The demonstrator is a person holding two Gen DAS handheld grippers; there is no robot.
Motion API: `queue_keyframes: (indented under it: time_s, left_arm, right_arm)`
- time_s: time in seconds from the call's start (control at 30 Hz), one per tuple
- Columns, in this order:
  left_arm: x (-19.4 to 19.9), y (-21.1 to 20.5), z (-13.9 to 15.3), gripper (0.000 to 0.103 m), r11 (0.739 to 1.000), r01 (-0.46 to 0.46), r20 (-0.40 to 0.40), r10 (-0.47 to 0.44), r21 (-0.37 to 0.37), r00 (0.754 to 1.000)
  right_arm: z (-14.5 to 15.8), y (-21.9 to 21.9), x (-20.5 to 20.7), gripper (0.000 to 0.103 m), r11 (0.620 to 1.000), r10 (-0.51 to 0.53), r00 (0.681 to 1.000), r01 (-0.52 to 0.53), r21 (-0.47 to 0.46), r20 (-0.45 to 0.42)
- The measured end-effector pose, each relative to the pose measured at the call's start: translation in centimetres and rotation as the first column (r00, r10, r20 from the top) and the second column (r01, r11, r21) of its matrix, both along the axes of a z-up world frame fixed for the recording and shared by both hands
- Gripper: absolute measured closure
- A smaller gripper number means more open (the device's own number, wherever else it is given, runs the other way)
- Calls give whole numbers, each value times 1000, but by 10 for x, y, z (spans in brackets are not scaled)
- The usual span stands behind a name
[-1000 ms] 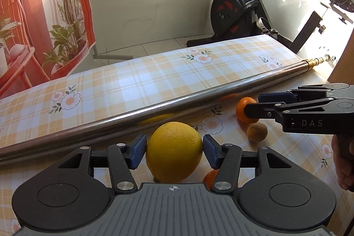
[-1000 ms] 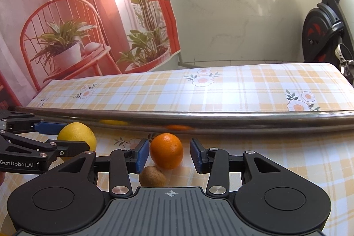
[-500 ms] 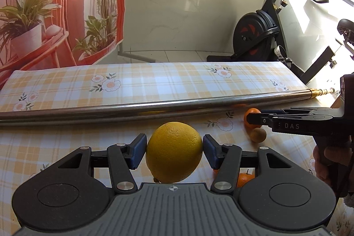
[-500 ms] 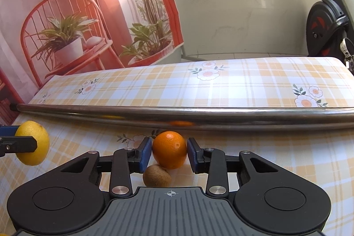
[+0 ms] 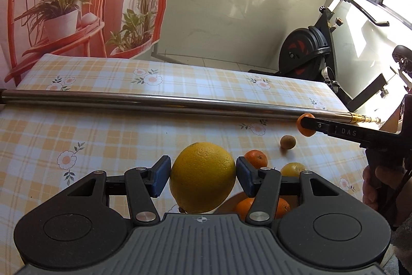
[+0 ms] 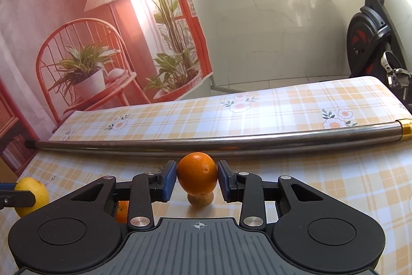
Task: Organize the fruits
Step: 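Carry the lemon and orange over the beige plate with both tools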
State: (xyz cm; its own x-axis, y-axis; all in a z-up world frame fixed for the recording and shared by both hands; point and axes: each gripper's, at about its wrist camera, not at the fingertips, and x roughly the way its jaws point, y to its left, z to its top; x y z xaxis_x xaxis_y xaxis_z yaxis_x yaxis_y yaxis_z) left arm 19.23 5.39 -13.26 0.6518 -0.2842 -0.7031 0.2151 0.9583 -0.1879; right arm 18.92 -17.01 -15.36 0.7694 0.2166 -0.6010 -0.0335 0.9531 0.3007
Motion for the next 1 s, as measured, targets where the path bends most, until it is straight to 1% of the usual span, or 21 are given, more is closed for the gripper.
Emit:
queue_keyframes:
  time_s: [0.2, 0.37, 0.77, 1.0]
  left_arm:
    - [-19, -4, 0, 45, 1000, 20, -15, -20, -7, 1000]
    - [-30, -6, -2, 45, 999, 32, -27, -32, -5, 999]
    - [-49, -13, -17, 45, 997, 75, -71, -72, 32, 995]
    - [-50, -15, -19, 45, 996, 79, -66, -76, 48, 995]
  right_arm:
    - [23, 5, -38, 71, 1000, 6, 1000, -6, 14, 25]
    - [32, 14, -58, 71, 999, 38, 999, -39, 23, 11]
    - [30, 31, -90, 71, 995, 92, 995, -91, 38, -32]
    - [26, 40, -97, 71, 991, 129, 990, -127, 36, -52]
